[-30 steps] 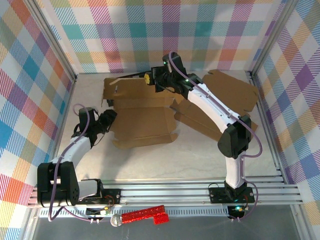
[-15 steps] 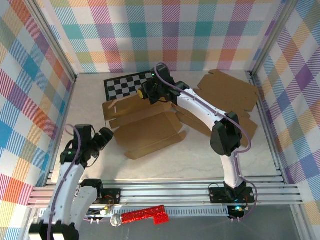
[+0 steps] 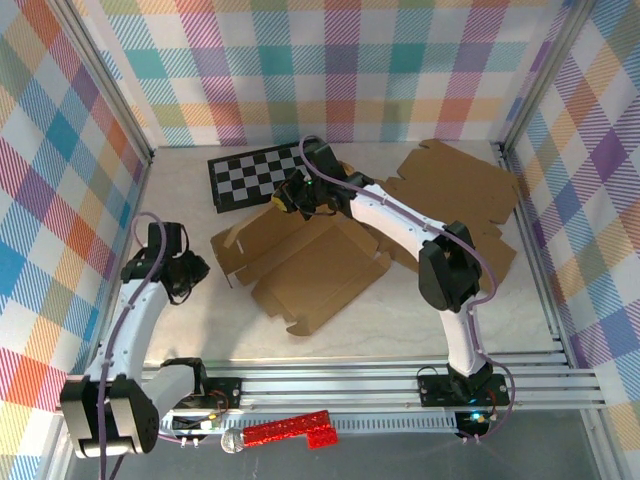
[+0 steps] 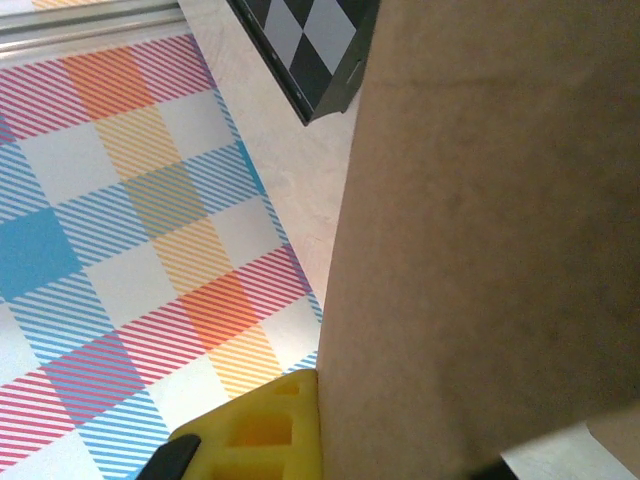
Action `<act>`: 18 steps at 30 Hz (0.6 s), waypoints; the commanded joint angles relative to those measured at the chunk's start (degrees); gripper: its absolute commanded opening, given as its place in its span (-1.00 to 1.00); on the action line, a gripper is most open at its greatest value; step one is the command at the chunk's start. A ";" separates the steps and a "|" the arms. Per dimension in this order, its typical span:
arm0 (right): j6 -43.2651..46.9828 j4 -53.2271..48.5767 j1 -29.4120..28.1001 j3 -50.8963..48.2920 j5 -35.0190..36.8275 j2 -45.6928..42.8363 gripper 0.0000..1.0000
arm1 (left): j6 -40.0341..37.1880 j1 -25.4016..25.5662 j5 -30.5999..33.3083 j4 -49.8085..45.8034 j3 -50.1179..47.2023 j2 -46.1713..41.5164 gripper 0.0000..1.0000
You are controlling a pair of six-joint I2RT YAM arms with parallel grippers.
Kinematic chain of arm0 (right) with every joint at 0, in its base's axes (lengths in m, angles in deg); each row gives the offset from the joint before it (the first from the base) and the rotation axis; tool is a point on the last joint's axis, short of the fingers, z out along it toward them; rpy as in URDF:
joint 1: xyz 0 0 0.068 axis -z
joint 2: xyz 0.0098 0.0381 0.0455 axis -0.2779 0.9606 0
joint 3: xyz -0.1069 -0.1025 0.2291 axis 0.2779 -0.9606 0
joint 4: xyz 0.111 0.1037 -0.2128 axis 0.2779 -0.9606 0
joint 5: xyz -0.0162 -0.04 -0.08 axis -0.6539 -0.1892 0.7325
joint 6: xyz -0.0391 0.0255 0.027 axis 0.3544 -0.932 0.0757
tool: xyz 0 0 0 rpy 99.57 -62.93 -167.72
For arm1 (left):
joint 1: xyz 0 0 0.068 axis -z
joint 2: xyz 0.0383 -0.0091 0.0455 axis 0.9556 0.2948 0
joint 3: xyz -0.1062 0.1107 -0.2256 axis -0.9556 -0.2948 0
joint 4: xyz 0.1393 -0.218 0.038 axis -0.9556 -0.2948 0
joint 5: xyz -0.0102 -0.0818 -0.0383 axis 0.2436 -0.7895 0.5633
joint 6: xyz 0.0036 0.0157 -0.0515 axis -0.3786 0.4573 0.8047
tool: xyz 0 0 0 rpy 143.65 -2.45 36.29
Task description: Fold the paper box
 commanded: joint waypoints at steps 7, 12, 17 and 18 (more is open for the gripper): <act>4.82 3.12 -0.20 -1.41 -3.66 2.15 -1.00 | -16.55 -0.68 -4.45 12.50 -1.39 5.77 -0.49; 4.31 5.87 -0.20 -3.20 -4.01 2.45 -1.00 | -21.91 0.99 -8.26 14.51 -1.74 7.68 -0.39; 2.88 11.09 -0.20 -5.36 -4.36 2.64 -1.00 | -23.35 3.47 -9.11 14.29 -2.59 9.07 -0.36; 2.42 12.43 -0.14 -5.99 -4.43 2.52 -1.00 | -23.40 3.83 -9.29 14.63 -3.02 8.85 -0.36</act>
